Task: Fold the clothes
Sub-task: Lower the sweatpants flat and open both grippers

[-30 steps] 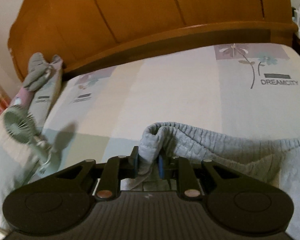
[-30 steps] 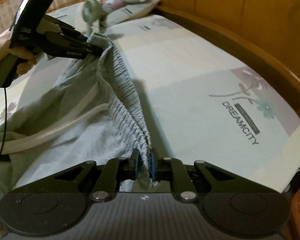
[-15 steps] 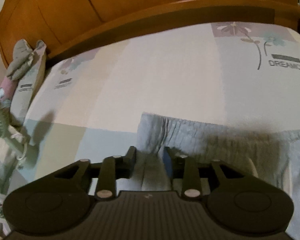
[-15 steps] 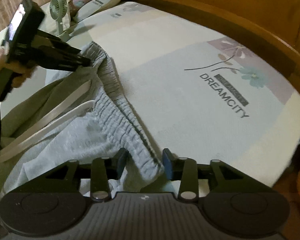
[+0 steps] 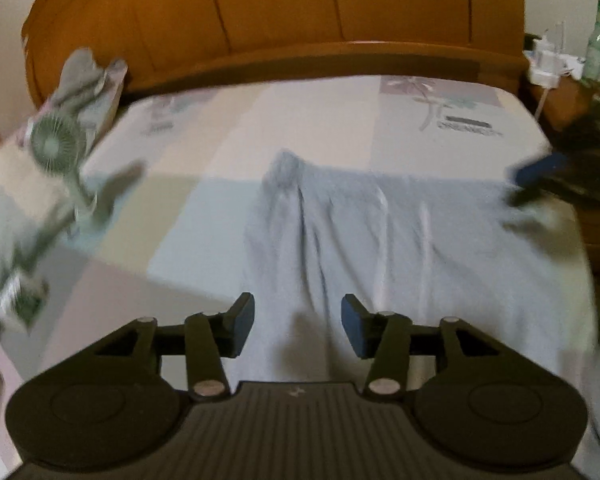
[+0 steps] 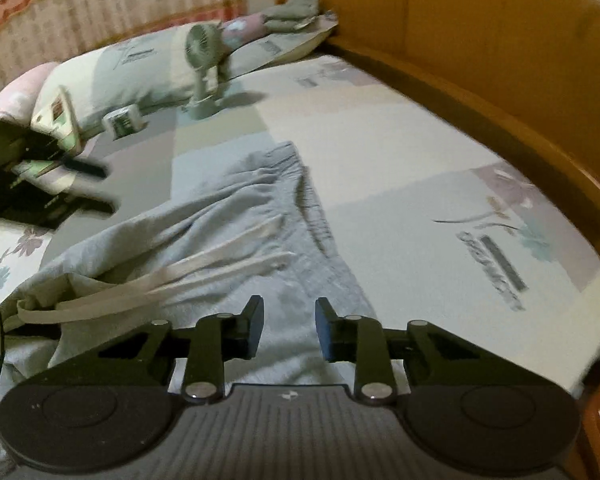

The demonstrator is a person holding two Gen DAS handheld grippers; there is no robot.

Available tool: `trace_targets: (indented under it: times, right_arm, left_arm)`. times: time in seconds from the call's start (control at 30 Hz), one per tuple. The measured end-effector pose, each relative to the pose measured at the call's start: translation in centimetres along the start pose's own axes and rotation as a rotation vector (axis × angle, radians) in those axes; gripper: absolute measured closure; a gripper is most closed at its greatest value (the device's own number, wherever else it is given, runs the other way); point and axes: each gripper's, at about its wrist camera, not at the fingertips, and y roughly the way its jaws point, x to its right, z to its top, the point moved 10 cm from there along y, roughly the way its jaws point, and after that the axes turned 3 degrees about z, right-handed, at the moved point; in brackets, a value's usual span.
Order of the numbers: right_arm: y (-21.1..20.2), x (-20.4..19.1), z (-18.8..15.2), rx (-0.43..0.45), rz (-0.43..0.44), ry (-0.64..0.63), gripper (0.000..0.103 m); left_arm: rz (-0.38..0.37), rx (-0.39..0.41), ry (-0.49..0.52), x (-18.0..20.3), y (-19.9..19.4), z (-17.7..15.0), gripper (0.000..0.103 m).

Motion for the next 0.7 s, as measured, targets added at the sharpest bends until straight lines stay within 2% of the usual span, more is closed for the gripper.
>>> trace_targets:
  times: [0.13,0.23,0.3,0.4,0.43,0.5,0.57,0.7]
  right_arm:
    - [2.7,-1.2,-0.2,-0.056,0.067,0.022,0.07]
    - [3.7,-1.8,-1.8,-0.086,0.077,0.028,0.07]
    - [4.1,-1.1,-3.0,-0.113,0.044,0.047,0.07]
    - [4.3,1.0,-4.7,-0.15,-0.053,0.071,0.071]
    - [3.9,1.2,-4.9,-0.148,-0.058,0.08,0.071]
    - [2.6,0.8,-4.8,-0.134,-0.064,0.083,0.061]
    - [1.0,-0.4,-4.5,-0.097,-0.08,0.057,0.038]
    - [-1.2,-4.1,-4.6,-0.045,-0.021,0.031,0.019]
  left_arm:
    - [0.003,-0.036,-0.063,0.1,-2.0,-4.1,0.043]
    - [0.025,-0.05,-0.112,-0.4,-2.9,-6.4,0.043]
    - [0.036,-0.049,-0.153,-0.7,-3.5,-7.6,0.041]
    - [0.059,-0.046,-0.202,-1.0,-4.6,-9.2,0.039]
    - [0.066,-0.044,-0.214,-1.1,-5.0,-9.7,0.039]
    - [0.081,-0.039,-0.23,-1.1,-5.9,-10.7,0.037]
    - [0.099,-0.035,-0.248,-1.1,-7.0,-11.7,0.034]
    - [0.154,-0.045,-0.287,-1.5,-9.5,-14.4,0.032]
